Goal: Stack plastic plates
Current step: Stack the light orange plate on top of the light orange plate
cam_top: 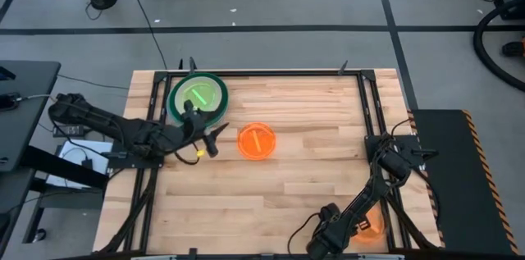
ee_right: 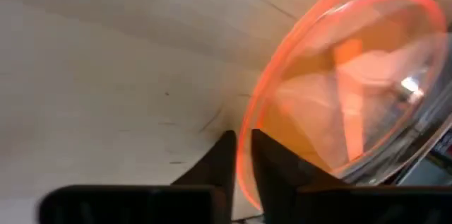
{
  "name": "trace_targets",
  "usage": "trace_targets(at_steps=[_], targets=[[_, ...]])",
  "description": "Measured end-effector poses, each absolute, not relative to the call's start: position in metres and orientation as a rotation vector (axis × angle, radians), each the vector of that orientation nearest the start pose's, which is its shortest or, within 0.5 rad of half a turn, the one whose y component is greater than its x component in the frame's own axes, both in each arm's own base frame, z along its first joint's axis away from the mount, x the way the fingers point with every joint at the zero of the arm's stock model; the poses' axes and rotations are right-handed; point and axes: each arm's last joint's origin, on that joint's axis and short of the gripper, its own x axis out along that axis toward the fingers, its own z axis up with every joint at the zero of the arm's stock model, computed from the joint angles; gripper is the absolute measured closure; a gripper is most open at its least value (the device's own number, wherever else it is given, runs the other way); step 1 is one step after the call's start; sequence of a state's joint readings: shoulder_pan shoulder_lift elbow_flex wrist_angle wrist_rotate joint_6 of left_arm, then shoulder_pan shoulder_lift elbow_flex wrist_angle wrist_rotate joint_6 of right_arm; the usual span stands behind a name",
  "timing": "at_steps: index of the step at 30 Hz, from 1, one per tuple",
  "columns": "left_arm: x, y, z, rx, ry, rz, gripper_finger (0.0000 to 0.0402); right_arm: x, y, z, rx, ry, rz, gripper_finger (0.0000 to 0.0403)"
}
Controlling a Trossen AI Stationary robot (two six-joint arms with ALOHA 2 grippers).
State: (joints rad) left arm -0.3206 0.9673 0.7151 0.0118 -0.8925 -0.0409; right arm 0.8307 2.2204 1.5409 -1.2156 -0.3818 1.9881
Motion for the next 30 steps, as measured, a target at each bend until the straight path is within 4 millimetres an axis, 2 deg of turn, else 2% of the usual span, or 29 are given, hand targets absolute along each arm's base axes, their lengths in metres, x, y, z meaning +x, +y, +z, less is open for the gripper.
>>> trace_targets(at_steps=[3,6,8,10,13,17,21,24,30], targets=[[0.197,-0.052,0.3,0.1,0.179,0.524,0.0189,0.247,0.284,0.116,0.725,1.779,-1.199,0.039],[0.192,-0.059,0.302,0.111,0.171,0.483,0.0189,0.251,0.279,0.121,0.681,1.778,-1.188,0.0391],[0.188,-0.062,0.304,0.118,0.165,0.464,0.0189,0.258,0.276,0.131,0.643,1.786,-1.155,0.0391],[0.185,-0.065,0.303,0.13,0.176,0.443,0.0189,0.27,0.27,0.15,0.576,1.782,-1.076,0.0396],[0.179,-0.07,0.299,0.173,0.223,0.405,0.0189,0.292,0.261,0.18,0.409,1.747,-0.836,0.0397],[0.171,-0.084,0.291,0.21,0.281,0.317,0.0189,0.324,0.244,0.211,0.03,1.639,-0.429,0.0397],[0.162,-0.103,0.29,0.171,0.274,0.162,0.0189,0.352,0.218,0.226,-0.429,1.492,-0.202,0.0397],[0.152,-0.119,0.29,0.17,0.274,0.024,0.0189,0.373,0.191,0.224,-0.66,1.461,-0.099,0.0398],[0.132,-0.141,0.291,0.14,0.258,-0.12,0.0189,0.415,0.125,0.206,-0.766,1.413,-0.022,0.0398]])
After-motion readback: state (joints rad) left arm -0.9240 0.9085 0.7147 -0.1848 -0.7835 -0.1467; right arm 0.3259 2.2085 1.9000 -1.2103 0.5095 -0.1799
